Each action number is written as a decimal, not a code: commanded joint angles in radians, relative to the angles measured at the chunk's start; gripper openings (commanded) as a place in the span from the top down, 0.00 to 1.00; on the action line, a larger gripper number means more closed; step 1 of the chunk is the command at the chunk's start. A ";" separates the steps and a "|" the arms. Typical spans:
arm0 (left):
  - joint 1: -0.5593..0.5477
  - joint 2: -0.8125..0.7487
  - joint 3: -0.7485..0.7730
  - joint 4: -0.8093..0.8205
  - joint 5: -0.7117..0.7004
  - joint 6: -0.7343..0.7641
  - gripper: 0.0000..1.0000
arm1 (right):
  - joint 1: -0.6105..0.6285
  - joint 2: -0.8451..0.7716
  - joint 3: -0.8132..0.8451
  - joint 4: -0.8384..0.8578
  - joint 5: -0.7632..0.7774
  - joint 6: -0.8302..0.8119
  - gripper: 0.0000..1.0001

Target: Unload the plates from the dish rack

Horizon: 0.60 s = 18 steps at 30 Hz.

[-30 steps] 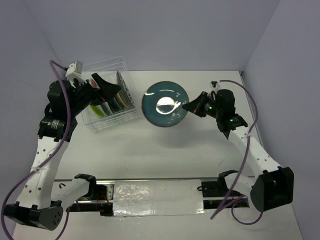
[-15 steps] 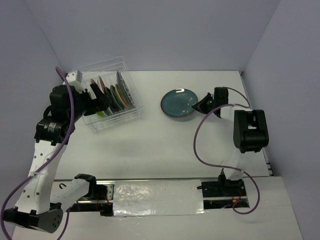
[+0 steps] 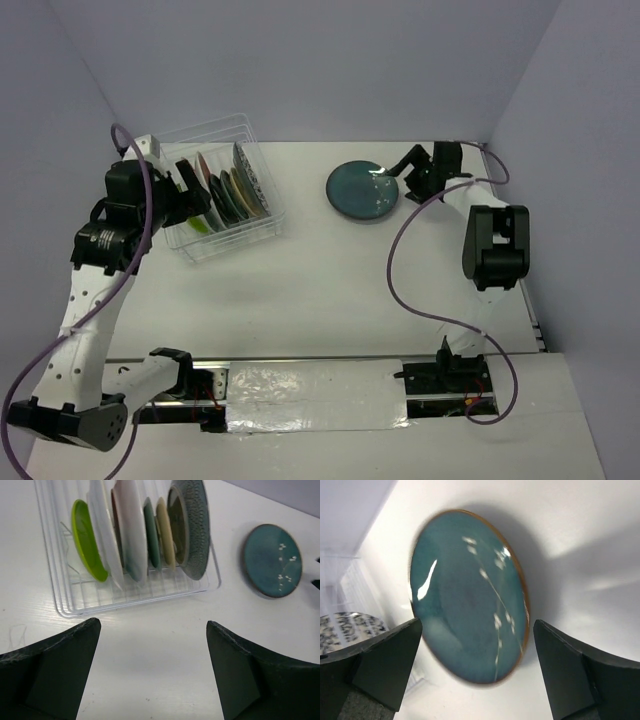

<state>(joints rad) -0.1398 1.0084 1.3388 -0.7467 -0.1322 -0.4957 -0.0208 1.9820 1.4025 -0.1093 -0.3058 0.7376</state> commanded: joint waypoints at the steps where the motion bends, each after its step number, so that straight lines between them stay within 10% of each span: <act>1: 0.011 0.060 0.046 0.003 -0.099 0.011 0.00 | 0.001 -0.227 -0.185 -0.153 0.192 0.002 0.00; 5: 0.029 0.159 0.095 -0.023 -0.200 -0.009 0.01 | 0.054 -0.533 -0.417 -0.133 0.422 0.016 0.00; 18: 0.029 0.522 0.378 -0.123 -0.438 0.043 0.35 | 0.418 -0.933 -0.688 -0.099 0.269 -0.147 0.00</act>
<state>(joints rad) -0.1139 1.4708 1.6482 -0.8410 -0.5011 -0.4774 0.3763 1.0843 0.7490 -0.2192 -0.0303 0.6151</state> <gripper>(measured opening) 0.668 0.998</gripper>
